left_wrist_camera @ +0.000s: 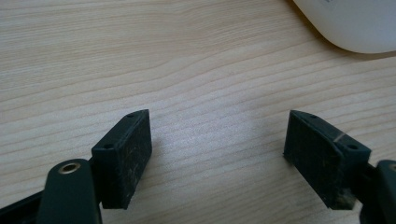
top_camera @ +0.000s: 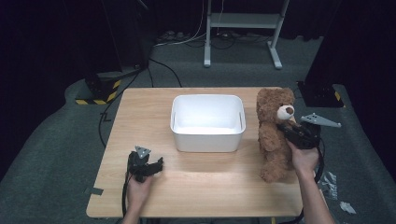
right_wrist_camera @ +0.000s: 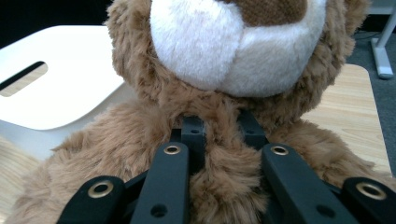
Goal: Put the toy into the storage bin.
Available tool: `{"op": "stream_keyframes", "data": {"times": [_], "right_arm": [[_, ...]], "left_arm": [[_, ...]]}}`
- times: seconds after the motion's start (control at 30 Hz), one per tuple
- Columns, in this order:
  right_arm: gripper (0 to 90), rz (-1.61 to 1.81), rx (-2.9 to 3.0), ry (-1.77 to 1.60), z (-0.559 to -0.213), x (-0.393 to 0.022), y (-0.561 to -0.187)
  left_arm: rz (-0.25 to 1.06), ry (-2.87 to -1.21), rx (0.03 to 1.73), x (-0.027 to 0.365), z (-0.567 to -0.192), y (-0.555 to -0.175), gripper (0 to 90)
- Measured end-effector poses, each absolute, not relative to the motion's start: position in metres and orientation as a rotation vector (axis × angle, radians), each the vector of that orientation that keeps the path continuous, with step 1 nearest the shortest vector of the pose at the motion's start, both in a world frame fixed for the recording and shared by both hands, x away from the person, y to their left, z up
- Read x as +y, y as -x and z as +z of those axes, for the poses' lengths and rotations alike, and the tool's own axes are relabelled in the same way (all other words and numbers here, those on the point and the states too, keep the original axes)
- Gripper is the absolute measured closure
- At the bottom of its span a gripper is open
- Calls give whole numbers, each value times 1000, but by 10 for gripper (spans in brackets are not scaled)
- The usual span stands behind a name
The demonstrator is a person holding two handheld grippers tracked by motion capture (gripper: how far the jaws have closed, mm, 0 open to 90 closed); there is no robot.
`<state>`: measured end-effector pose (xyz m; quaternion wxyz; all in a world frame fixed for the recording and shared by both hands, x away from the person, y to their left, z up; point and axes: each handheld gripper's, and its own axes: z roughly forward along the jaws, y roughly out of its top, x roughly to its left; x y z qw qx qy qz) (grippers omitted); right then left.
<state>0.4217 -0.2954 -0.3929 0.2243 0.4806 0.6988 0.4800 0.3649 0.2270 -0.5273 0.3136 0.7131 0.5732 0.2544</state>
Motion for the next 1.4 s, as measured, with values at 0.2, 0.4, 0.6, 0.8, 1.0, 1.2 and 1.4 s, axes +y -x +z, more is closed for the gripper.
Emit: {"op": "stream_keyframes", "data": {"times": [0.2,0.4,0.6,0.8,1.0,1.2,1.4], "right_arm": [[785,1330,1936,-1278,-386,-293,-414],[784,1323,1934,-1232,-383,-289,-410],[785,1336,1934,-1218,-381,-288,-408],[783,1332,1938,-1189,-377,-285,-404],[779,1371,1929,-1186,-372,-285,-400],[777,1385,1935,-1180,-366,-284,-397],[775,1430,1936,-1173,-358,-280,-397]], "left_arm": [[671,-1880,1512,227,-527,-365,232],[671,-1881,1511,227,-527,-365,232],[671,-1878,1513,227,-527,-365,232],[671,-1878,1514,227,-527,-365,232],[667,-1877,1515,227,-527,-364,231],[665,-1872,1518,226,-527,-364,231],[665,-1867,1520,226,-528,-364,231]]}}
